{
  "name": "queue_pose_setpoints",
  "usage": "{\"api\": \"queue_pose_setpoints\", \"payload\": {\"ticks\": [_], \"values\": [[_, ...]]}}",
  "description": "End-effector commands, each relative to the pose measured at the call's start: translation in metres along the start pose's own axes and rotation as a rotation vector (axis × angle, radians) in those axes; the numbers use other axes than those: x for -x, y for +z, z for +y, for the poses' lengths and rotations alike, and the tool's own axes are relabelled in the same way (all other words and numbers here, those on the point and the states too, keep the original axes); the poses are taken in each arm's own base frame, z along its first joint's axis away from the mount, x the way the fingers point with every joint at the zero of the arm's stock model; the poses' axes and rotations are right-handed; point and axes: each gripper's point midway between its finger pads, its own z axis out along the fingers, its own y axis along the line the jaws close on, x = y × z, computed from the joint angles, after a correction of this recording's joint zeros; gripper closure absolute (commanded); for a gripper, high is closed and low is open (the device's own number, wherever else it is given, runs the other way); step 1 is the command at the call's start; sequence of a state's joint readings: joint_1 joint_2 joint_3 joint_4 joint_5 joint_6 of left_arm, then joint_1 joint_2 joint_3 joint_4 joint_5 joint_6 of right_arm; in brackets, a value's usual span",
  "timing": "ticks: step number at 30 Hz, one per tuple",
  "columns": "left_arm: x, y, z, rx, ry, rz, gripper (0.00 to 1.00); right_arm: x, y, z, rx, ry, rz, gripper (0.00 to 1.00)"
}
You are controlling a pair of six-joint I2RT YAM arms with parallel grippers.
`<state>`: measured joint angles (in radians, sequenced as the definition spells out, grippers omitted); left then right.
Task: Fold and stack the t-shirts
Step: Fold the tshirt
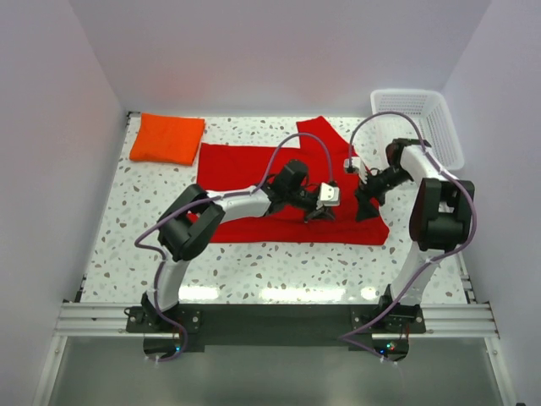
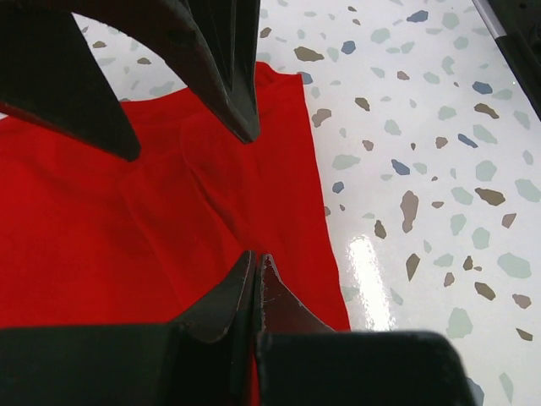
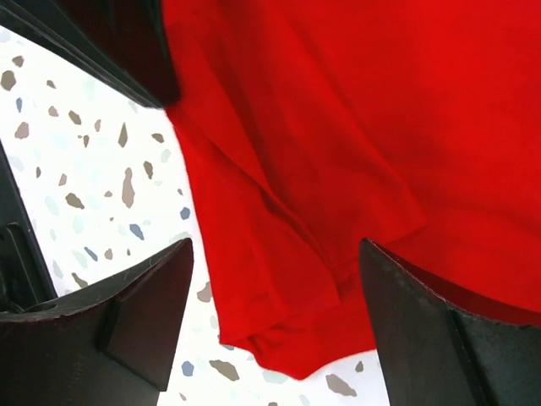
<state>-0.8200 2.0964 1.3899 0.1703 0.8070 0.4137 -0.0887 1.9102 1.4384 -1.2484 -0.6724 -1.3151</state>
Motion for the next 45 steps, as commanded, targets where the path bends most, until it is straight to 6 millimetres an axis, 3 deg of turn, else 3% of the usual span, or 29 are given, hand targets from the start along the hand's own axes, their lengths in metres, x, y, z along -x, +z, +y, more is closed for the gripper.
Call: {"api": "queue_pose_setpoints", "payload": {"ticks": [1,8,20,25,31,34,38,45], "values": [[0.016,-0.001,-0.003,-0.020,0.072,-0.024,1.00,0.019,0.000,0.010,0.039,-0.129,-0.041,0.18],[0.027,-0.004,0.000,-0.006,0.071,-0.049,1.00,0.016,0.015,0.005,0.067,-0.156,-0.017,0.26],[0.042,-0.023,0.022,0.053,0.069,-0.080,1.00,-0.005,0.013,-0.002,0.068,-0.172,0.062,0.39],[0.047,-0.027,0.024,0.060,0.079,-0.085,1.00,-0.008,0.010,-0.009,0.070,-0.158,0.077,0.56],[0.052,-0.031,0.031,0.085,0.096,-0.092,1.00,-0.013,0.005,-0.018,0.047,-0.153,0.099,0.64],[0.050,-0.031,0.032,0.080,0.106,-0.085,1.00,-0.003,-0.002,-0.027,0.014,-0.112,0.050,0.57],[0.042,-0.028,0.030,0.068,0.094,-0.072,1.00,0.005,-0.018,-0.039,-0.015,0.011,-0.016,0.59],[0.041,-0.027,0.029,0.063,0.103,-0.072,1.00,-0.010,-0.014,-0.049,-0.028,0.059,0.031,0.43]]}}
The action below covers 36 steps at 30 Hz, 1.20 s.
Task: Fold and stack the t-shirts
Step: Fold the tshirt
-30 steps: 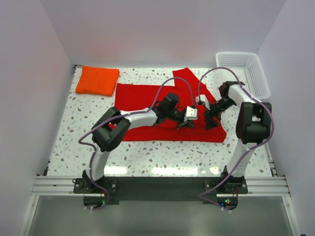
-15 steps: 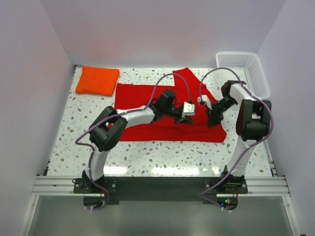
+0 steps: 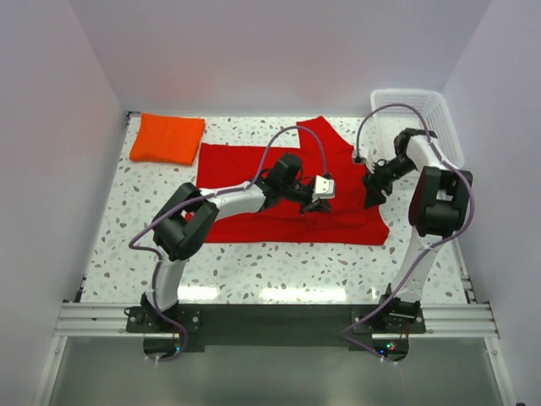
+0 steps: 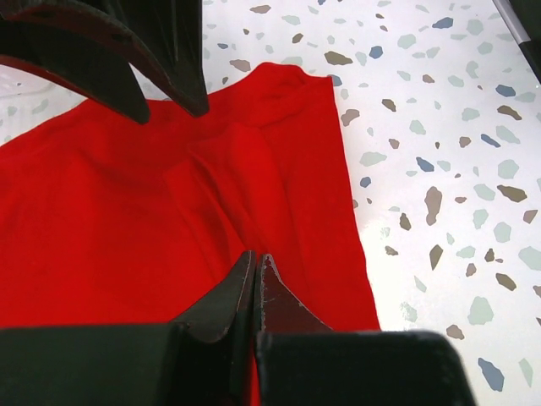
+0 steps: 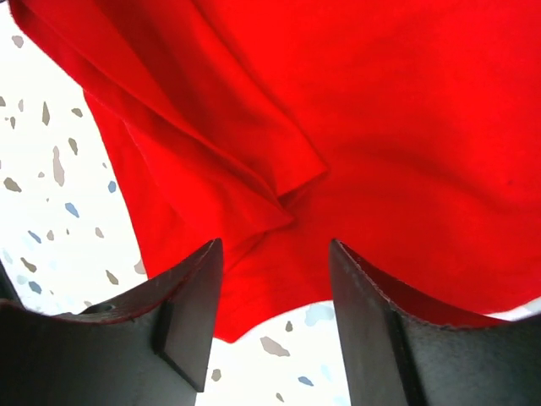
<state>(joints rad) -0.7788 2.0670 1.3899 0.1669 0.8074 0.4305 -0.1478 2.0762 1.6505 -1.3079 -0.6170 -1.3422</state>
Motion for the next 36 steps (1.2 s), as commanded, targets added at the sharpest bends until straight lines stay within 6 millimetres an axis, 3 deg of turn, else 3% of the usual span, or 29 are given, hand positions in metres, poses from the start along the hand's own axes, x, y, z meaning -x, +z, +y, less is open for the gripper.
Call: {"api": "queue_pose_setpoints", "payload": {"ticks": [1,14,17,21,22,28,32,36], "values": [[0.034,-0.008,0.013,0.019,0.082,-0.061,1.00,0.002,0.005,-0.001,0.010,0.039,-0.005,0.42],[0.038,-0.007,0.014,0.011,0.103,-0.064,1.00,-0.005,0.031,-0.005,0.042,0.050,0.019,0.41],[0.036,-0.007,0.014,0.009,0.099,-0.060,1.00,-0.003,0.033,-0.002,0.063,0.039,0.019,0.46],[0.033,-0.006,0.015,0.011,0.096,-0.052,1.00,-0.004,0.034,0.002,0.079,0.034,0.026,0.62],[0.032,-0.006,0.015,0.012,0.093,-0.050,1.00,-0.002,0.032,0.002,0.073,0.029,0.024,0.69],[0.030,-0.009,0.016,0.013,0.097,-0.043,1.00,0.009,0.013,0.003,0.040,-0.012,0.020,0.82],[0.029,-0.011,0.020,0.025,0.098,-0.037,1.00,0.015,0.001,0.001,0.020,-0.040,0.021,1.00],[0.026,-0.016,0.029,0.051,0.102,-0.029,1.00,0.023,-0.009,-0.003,-0.005,-0.054,0.021,1.00]]}}
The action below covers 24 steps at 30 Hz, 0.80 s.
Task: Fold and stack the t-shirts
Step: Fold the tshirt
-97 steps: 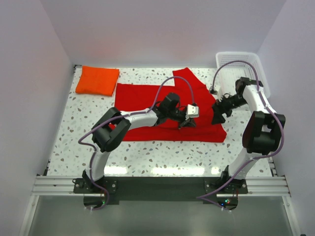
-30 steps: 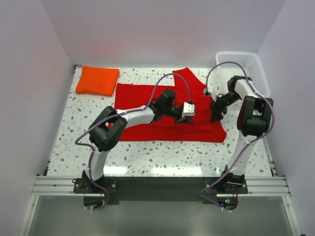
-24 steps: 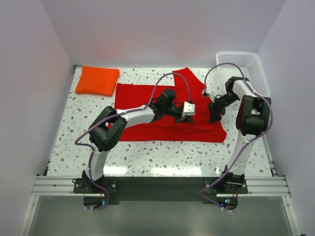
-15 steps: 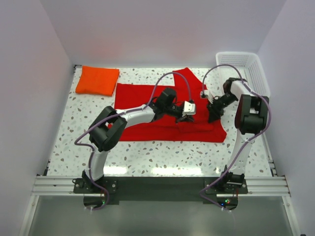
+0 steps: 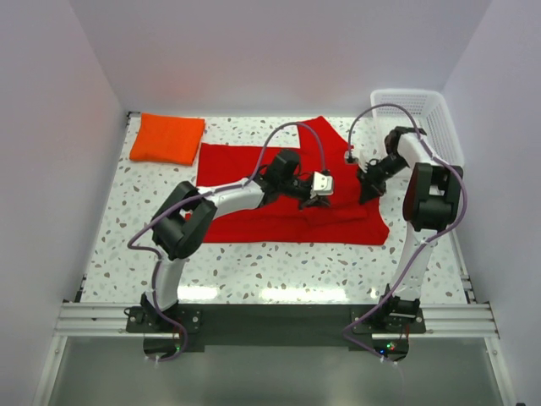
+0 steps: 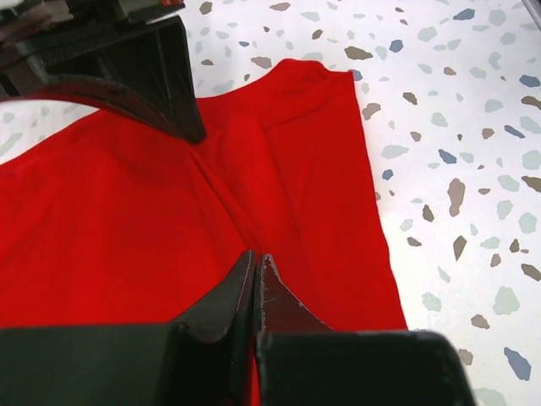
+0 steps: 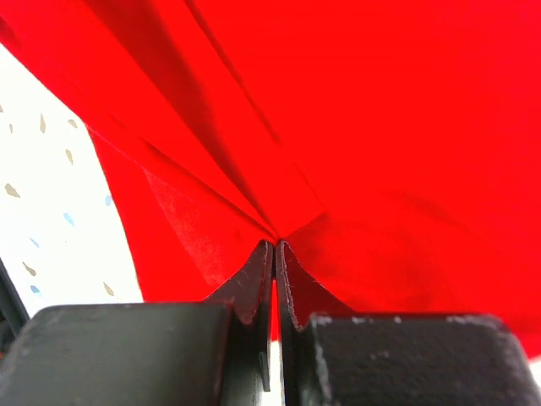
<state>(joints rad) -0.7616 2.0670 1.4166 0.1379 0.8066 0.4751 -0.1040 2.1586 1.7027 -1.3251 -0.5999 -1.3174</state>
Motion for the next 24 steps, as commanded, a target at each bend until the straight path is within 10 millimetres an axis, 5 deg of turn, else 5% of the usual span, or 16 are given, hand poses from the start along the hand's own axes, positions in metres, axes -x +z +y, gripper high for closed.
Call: {"api": "queue_pose_setpoints", "payload": {"ticks": [1,12,24], "values": [[0.021,-0.012,0.022,0.045,0.062,-0.030,1.00,0.023,-0.034,0.000,-0.078,-0.075,-0.021,1.00],[0.009,-0.033,0.075,0.181,0.086,-0.017,1.00,0.057,-0.044,-0.028,-0.175,-0.126,-0.073,1.00],[-0.026,-0.028,0.109,0.256,0.164,0.040,1.00,0.075,-0.054,-0.055,-0.315,-0.152,-0.115,1.00]]}}
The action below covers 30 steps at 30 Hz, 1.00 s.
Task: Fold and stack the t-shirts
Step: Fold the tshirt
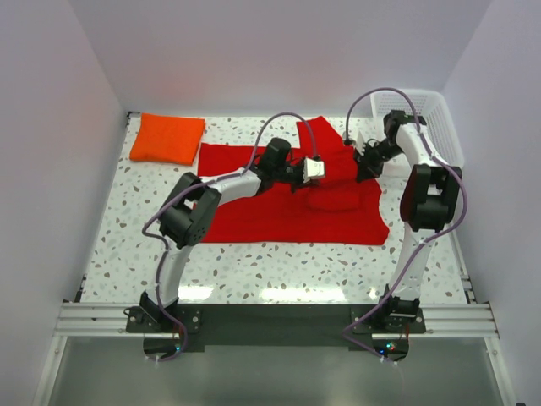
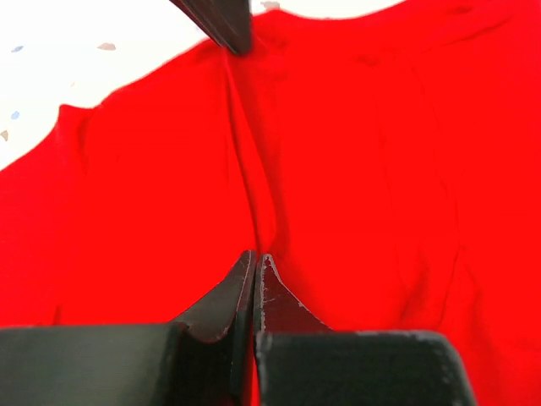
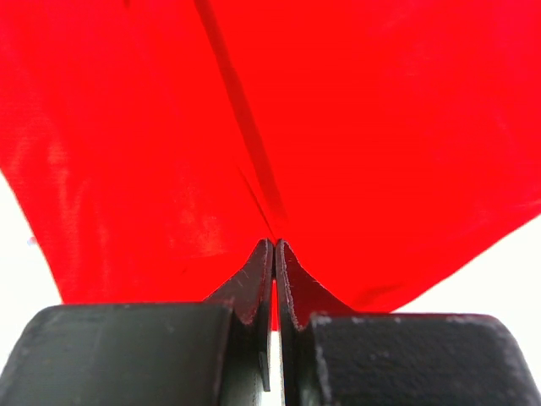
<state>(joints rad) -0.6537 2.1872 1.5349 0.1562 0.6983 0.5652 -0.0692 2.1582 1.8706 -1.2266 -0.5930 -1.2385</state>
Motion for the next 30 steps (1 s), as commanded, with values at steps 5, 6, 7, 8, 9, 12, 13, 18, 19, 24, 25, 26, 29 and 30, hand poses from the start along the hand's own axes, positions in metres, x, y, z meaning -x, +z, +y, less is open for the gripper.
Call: {"api": "queue_pose_setpoints", "payload": {"ticks": [5,6,7,8,9,12,13,18,19,24,25,26,29,30], "values": [[0.007,-0.005,0.033,0.104,0.110,-0.035,1.00,0.039,-0.017,-0.030,-0.178,-0.091,-0.088,1.00],[0.008,-0.005,0.035,0.114,0.118,-0.038,1.00,0.042,-0.015,-0.032,-0.180,-0.097,-0.091,1.00],[0.006,-0.007,0.038,0.130,0.118,-0.033,1.00,0.045,-0.013,-0.032,-0.176,-0.102,-0.091,1.00],[0.006,-0.008,0.038,0.136,0.118,-0.033,1.00,0.046,-0.012,-0.033,-0.175,-0.103,-0.093,1.00],[0.008,-0.010,0.042,0.152,0.125,-0.036,1.00,0.049,-0.010,-0.035,-0.174,-0.106,-0.097,1.00],[0.006,-0.014,0.048,0.182,0.131,-0.029,1.00,0.057,-0.010,-0.042,-0.198,-0.109,-0.117,1.00],[0.005,-0.014,0.048,0.184,0.128,-0.026,1.00,0.060,-0.009,-0.041,-0.198,-0.112,-0.119,1.00],[0.001,-0.013,0.042,0.150,0.112,-0.027,1.00,0.064,-0.013,-0.038,-0.188,-0.117,-0.109,1.00],[0.001,-0.013,0.039,0.136,0.105,-0.033,1.00,0.063,-0.014,-0.036,-0.184,-0.124,-0.100,1.00],[0.004,-0.016,0.030,0.116,0.107,-0.052,1.00,0.060,-0.023,-0.019,-0.168,-0.150,-0.079,1.00],[0.008,-0.020,0.030,0.120,0.119,-0.058,1.00,0.062,-0.025,-0.015,-0.166,-0.152,-0.089,1.00],[0.004,-0.021,0.026,0.115,0.115,-0.053,1.00,0.065,-0.031,-0.012,-0.173,-0.160,-0.095,1.00],[0.009,-0.027,0.020,0.116,0.139,-0.070,0.99,0.062,-0.031,0.000,-0.155,-0.155,-0.093,1.00],[0.016,-0.030,0.020,0.120,0.155,-0.087,0.99,0.059,-0.031,0.008,-0.143,-0.158,-0.087,1.00]]}}
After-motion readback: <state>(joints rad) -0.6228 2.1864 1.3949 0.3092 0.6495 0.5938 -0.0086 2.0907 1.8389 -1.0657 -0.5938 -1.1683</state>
